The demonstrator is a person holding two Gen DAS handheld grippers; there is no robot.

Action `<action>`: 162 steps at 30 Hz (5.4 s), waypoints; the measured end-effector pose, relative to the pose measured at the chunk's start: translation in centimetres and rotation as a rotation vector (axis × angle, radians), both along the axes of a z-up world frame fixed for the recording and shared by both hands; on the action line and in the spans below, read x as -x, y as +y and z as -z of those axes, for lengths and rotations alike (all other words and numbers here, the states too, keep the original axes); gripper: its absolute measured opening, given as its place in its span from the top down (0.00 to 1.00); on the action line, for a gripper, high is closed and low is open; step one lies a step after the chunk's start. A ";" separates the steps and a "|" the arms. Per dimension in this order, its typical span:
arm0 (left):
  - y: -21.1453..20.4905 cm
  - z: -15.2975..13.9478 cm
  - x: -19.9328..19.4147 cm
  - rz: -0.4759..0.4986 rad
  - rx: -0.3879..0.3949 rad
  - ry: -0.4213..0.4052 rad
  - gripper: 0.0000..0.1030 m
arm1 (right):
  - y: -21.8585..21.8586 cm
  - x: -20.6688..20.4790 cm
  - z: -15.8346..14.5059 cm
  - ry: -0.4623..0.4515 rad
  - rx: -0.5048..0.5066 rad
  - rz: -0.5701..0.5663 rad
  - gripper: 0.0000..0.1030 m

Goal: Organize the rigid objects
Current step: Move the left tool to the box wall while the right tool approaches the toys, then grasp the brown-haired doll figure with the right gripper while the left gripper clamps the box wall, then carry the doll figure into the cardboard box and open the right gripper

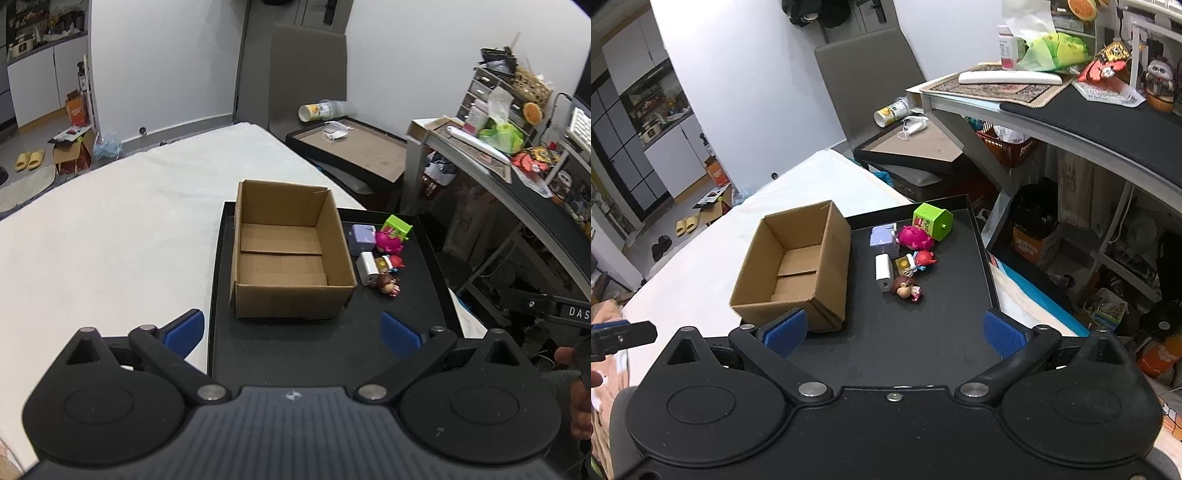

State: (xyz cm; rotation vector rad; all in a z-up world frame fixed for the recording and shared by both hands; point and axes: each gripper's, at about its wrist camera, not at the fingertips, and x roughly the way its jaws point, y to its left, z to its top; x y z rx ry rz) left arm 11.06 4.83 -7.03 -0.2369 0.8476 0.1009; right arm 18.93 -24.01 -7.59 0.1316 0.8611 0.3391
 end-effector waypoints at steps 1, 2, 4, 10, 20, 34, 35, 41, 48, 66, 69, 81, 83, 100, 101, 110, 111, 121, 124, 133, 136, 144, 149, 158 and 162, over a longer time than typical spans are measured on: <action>0.2 0.2 -0.4 -0.005 0.000 0.006 0.02 | 0.1 -0.4 0.2 0.006 0.000 0.004 0.00; 0.3 0.4 -0.7 -0.009 -0.002 0.009 0.03 | 0.2 -0.8 0.4 0.009 -0.001 0.006 0.00; 0.6 0.8 -1.4 -0.008 -0.008 0.016 0.03 | 0.2 -1.6 0.9 0.024 -0.010 0.012 0.01; 1.7 2.0 -3.5 -0.009 -0.001 0.037 0.03 | 0.4 -3.6 2.1 0.064 -0.032 0.049 0.03; 4.6 5.0 -7.0 -0.041 0.066 0.109 0.22 | 1.3 -6.9 3.9 0.143 -0.046 0.082 0.10; 8.0 9.3 -10.4 -0.106 0.135 0.194 0.51 | 2.6 -11.7 9.3 0.242 -0.082 0.117 0.18; 8.2 9.6 -10.6 -0.109 0.140 0.200 0.53 | 2.7 -12.1 9.9 0.257 -0.084 0.124 0.19; 8.9 10.9 -11.2 -0.109 0.174 0.210 0.61 | 3.5 -13.9 12.1 0.282 -0.112 0.139 0.20; 9.0 11.5 -12.2 -0.093 0.199 0.226 0.80 | 4.3 -15.3 14.1 0.329 -0.129 0.157 0.20; 8.6 12.5 -12.3 -0.082 0.211 0.215 0.87 | 4.8 -15.5 16.4 0.384 -0.129 0.171 0.59; 8.4 12.4 -12.2 -0.074 0.196 0.208 0.88 | 4.8 -15.1 16.1 0.365 -0.114 0.171 0.59; 8.0 12.5 -11.6 -0.067 0.187 0.200 0.88 | 3.4 -12.9 14.2 0.338 -0.111 0.171 0.59; 7.9 12.5 -11.5 -0.065 0.183 0.199 0.88 | 3.2 -12.5 13.8 0.331 -0.111 0.168 0.59; 7.7 12.4 -10.5 -0.023 0.175 0.199 0.88 | 4.6 -10.4 9.9 0.259 -0.115 0.098 0.59; 7.8 12.4 -10.5 -0.022 0.178 0.200 0.88 | 4.9 -10.4 9.7 0.253 -0.113 0.093 0.59; 8.3 12.5 -10.2 -0.013 0.195 0.192 0.88 | 7.6 -10.7 7.5 0.209 -0.116 0.045 0.59; 8.3 12.5 -10.2 -0.011 0.196 0.191 0.88 | 8.0 -10.8 7.2 0.204 -0.117 0.041 0.59; 8.6 12.7 -10.0 -0.003 0.209 0.181 0.88 | 11.8 -11.2 5.1 0.129 -0.074 0.012 0.59; 8.8 12.8 -9.9 0.001 0.217 0.175 0.88 | 13.0 -11.2 4.9 0.119 -0.067 0.003 0.59; 9.0 12.7 -10.1 0.022 0.213 0.189 0.88 | 16.6 -10.8 5.0 0.102 -0.077 -0.033 0.59; 9.1 12.6 -10.4 0.022 0.217 0.202 0.88 | 17.4 -10.7 5.5 0.113 -0.082 -0.023 0.59; 9.7 12.8 -10.9 0.014 0.249 0.226 0.88 | 19.1 -10.7 6.6 0.131 -0.046 -0.034 0.59; 9.8 12.8 -11.1 0.003 0.254 0.242 0.88 | 20.6 -11.3 6.8 0.145 -0.032 -0.044 0.59; 9.4 12.8 -11.3 -0.001 0.242 0.249 0.88 | 21.5 -11.8 4.8 0.079 -0.053 -0.109 0.52; 9.4 12.8 -11.4 -0.006 0.241 0.254 0.88 | 20.7 -11.9 4.8 0.096 -0.052 -0.107 0.49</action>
